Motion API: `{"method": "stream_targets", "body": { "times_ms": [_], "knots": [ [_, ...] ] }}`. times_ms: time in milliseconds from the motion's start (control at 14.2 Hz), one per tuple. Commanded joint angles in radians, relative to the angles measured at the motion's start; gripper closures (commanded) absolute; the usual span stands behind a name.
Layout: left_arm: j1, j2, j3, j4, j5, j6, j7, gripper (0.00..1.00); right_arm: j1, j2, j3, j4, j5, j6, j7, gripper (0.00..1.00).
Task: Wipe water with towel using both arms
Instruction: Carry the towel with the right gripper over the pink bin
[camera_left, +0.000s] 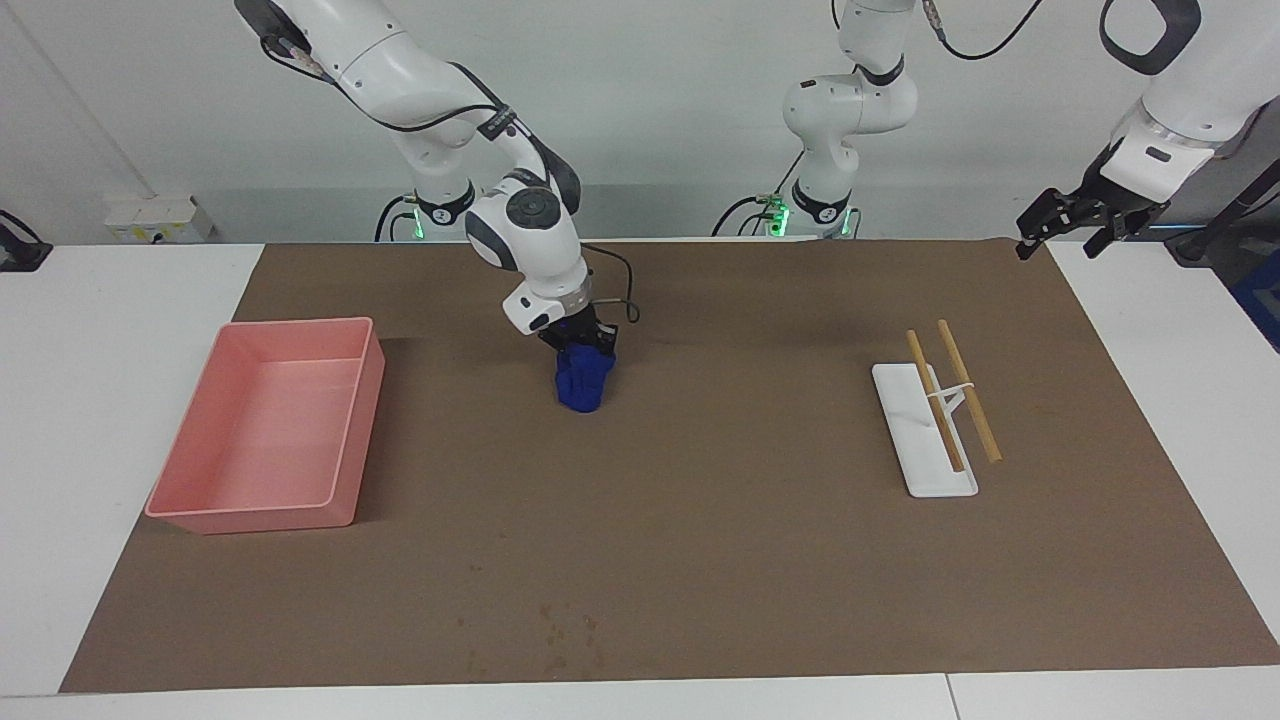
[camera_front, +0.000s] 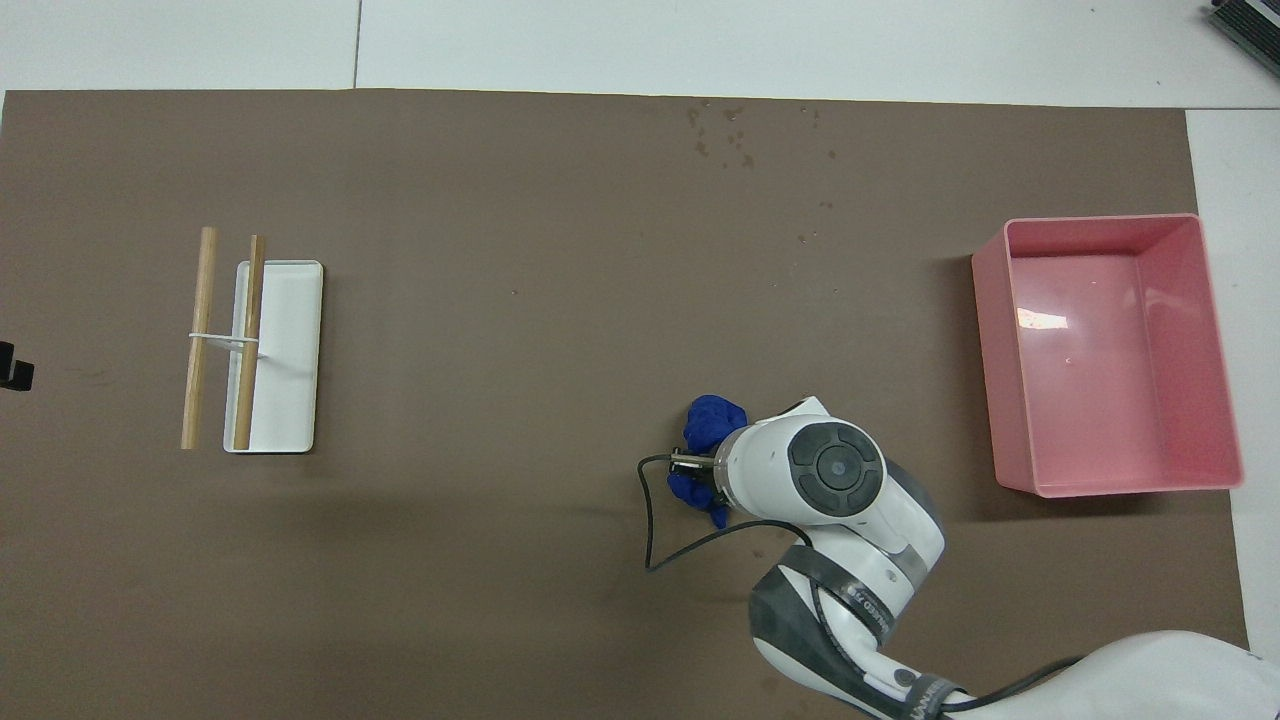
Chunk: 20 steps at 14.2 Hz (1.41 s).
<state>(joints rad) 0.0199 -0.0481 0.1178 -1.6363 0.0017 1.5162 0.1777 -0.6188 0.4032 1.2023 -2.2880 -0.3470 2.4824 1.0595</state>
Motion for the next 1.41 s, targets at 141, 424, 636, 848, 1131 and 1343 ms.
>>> {"method": "stream_targets", "body": {
  "times_ms": [141,424,636,848,1131,1343],
  "knots": [
    [-0.003,-0.019,0.002,-0.019,-0.009,0.004,-0.012,0.00,0.077,0.114,-0.006,0.056,0.117,-0.044,0.009,1.00],
    [-0.003,-0.019,0.002,-0.019,-0.009,0.004,-0.012,0.00,0.054,0.094,-0.020,0.315,0.102,-0.444,-0.287,1.00],
    [-0.003,-0.019,0.002,-0.019,-0.009,0.004,-0.012,0.00,-0.033,0.073,-0.017,0.432,0.025,-0.631,-0.504,1.00],
    [-0.003,-0.019,0.002,-0.020,-0.009,0.004,-0.012,0.00,-0.110,-0.001,-0.015,0.446,-0.107,-0.655,-0.740,1.00],
    [-0.003,-0.019,0.002,-0.019,-0.009,0.004,-0.012,0.00,-0.260,-0.017,-0.024,0.539,-0.145,-0.698,-1.112,1.00],
    [-0.003,-0.019,0.002,-0.019,-0.009,0.004,-0.012,0.00,-0.389,-0.047,-0.013,0.587,-0.145,-0.793,-1.385,1.00]
  ]
}}
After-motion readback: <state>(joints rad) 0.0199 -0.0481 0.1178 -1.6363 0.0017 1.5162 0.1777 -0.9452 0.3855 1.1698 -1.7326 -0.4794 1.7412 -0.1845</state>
